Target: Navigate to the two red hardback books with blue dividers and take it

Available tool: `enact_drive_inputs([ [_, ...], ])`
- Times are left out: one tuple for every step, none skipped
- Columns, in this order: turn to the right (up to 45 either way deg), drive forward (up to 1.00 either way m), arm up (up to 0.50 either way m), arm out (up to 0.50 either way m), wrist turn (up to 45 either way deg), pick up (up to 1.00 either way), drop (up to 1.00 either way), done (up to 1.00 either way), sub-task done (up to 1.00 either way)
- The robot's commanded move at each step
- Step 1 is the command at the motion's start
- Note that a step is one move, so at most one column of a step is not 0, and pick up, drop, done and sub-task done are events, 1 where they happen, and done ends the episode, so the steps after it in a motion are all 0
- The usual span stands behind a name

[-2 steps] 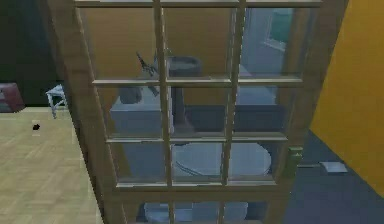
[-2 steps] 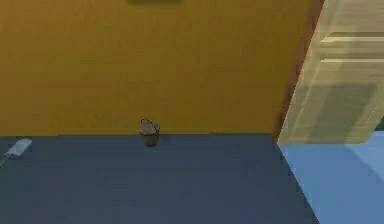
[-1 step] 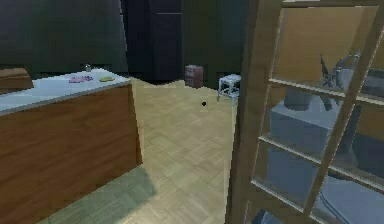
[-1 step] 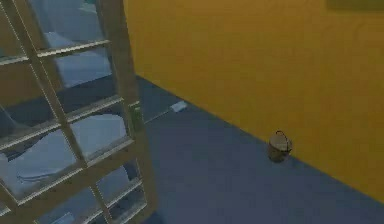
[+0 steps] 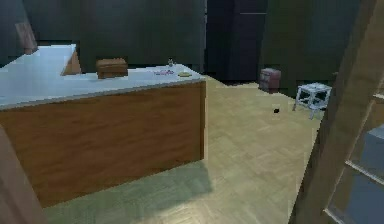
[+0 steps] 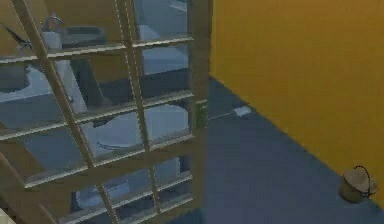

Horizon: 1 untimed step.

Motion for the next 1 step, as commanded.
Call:
enact_drive_inputs([
  [0.0,0.70,0.00,0.00,0.0,0.00,0.00,0.00,0.00],
])
